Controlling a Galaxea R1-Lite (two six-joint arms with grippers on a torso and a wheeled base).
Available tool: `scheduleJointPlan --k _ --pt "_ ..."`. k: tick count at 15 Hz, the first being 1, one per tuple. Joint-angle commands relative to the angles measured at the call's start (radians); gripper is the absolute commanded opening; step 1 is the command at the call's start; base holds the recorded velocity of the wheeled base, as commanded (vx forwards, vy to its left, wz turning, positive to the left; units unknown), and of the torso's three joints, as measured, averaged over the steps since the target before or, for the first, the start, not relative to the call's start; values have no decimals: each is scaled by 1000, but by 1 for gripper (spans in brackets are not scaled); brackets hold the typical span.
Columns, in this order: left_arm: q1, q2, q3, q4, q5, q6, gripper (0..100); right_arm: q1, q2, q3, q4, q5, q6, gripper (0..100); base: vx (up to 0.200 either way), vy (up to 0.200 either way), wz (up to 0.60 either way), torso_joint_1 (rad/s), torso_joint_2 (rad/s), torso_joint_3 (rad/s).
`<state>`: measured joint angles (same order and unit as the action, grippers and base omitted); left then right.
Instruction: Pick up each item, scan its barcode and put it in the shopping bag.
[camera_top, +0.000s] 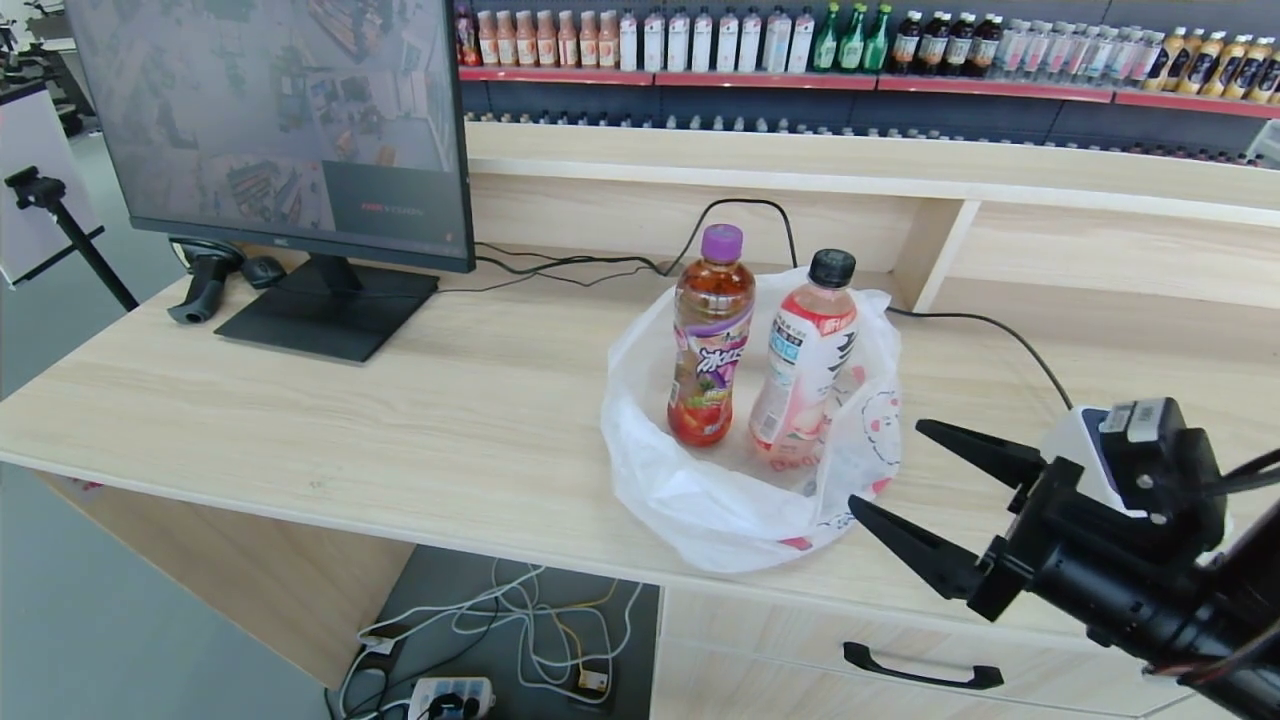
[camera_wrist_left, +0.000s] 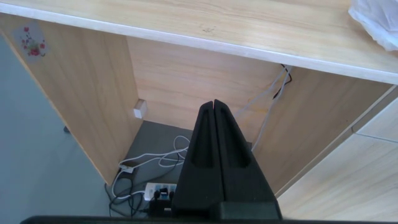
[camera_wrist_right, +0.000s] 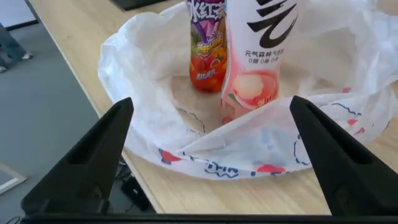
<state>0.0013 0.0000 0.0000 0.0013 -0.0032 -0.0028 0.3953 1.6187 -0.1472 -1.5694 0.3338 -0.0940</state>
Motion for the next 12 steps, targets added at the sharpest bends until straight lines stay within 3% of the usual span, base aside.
scheduleJointPlan --k 1,7,8,12 --pt "0 0 0 0 0 0 0 0 -111 109 -1 1 -6 100 0 0 0 0 0 0" --pt "0 0 0 0 0 0 0 0 -264 147 28 1 -6 100 0 0 0 0 0 0" --pt "0 0 0 0 0 0 0 0 -296 147 78 1 -6 100 0 0 0 0 0 0" --pt "0 0 0 0 0 -2 0 0 -594 147 551 2 -12 100 0 0 0 0 0 0"
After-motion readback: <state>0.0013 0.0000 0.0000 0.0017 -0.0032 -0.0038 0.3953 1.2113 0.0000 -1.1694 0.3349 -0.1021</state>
